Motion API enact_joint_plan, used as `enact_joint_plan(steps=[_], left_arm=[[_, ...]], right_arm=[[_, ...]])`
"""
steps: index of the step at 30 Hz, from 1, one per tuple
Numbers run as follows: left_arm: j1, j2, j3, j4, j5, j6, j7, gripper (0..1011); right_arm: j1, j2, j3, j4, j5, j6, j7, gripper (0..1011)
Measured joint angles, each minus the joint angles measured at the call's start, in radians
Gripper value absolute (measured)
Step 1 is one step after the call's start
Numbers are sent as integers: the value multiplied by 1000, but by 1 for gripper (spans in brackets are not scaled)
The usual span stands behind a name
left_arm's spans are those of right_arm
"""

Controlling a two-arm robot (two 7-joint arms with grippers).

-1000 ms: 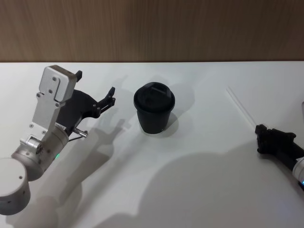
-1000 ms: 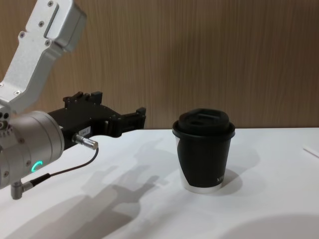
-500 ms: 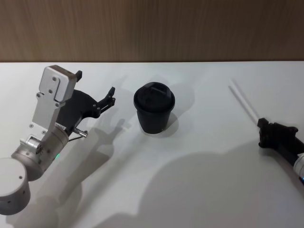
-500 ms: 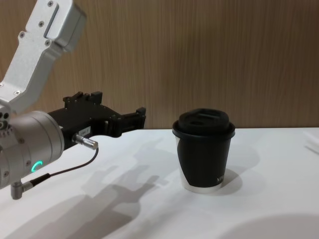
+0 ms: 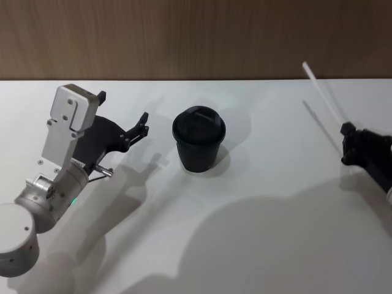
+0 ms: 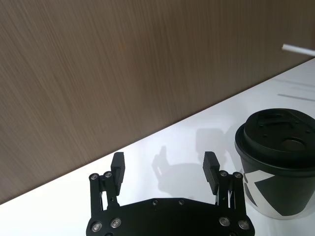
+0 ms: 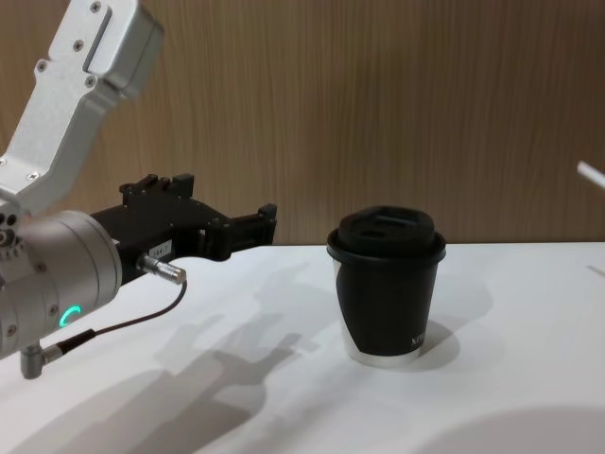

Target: Pick up the straw with one hand, pass it to the other hand, and insert it into the cup.

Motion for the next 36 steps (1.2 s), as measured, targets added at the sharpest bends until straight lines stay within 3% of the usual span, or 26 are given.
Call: enact_joint_plan(steps=[7, 16, 26, 36], left_arm=[[0, 0, 0, 0, 0, 0, 0, 1003], [0, 0, 0, 0, 0, 0, 0, 1003], [0, 0, 0, 0, 0, 0, 0, 1003], [0, 0, 0, 0, 0, 0, 0, 1003]], right_arm=[[28, 5, 4, -14, 5, -75, 47, 2], [61, 14, -11, -40, 50, -120, 122, 2], [85, 23, -46, -72, 102, -126, 200, 2], [102, 28, -106, -120, 155, -109, 282, 2]])
